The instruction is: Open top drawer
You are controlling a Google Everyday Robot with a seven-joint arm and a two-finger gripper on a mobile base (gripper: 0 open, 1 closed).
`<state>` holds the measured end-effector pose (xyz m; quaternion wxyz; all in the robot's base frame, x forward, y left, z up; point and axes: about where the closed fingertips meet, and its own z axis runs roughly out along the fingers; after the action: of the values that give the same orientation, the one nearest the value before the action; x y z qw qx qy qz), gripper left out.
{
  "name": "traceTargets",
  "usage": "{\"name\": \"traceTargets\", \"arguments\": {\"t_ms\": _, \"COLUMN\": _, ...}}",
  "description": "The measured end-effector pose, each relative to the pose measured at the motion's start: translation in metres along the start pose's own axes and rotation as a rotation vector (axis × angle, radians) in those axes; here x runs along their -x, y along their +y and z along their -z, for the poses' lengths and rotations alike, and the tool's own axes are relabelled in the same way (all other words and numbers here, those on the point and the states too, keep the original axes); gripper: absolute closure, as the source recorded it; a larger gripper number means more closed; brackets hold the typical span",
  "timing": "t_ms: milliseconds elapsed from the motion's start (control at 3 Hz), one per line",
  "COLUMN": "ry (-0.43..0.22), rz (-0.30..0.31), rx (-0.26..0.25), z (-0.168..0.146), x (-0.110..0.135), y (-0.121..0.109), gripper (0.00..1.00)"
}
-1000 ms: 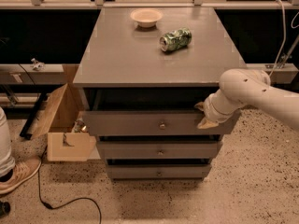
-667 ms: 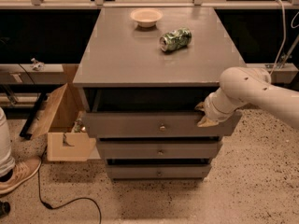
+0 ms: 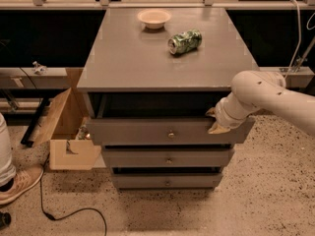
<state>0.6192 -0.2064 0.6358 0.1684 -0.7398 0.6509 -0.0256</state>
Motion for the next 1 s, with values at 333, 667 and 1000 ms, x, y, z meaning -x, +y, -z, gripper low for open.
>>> {"name": "traceTargets", "arguments": {"t_ms": 333, "ry": 0.0, "rz": 0.0, "rx": 0.0, "z": -0.0001, "x": 0.0, "y": 0.0, "gripper": 0.59}}
{"name": "traceTargets", "arguments": {"t_ms": 667, "ry": 0.0, "rz": 0.0, "rx": 0.0, "z": -0.0001, "x": 0.0, "y": 0.0, "gripper": 0.36}}
{"name": "traceTargets", "arguments": {"t_ms": 1000, "ry": 0.0, "rz": 0.0, "rx": 0.0, "z": -0.0001, "x": 0.0, "y": 0.0001, "gripper": 0.13}}
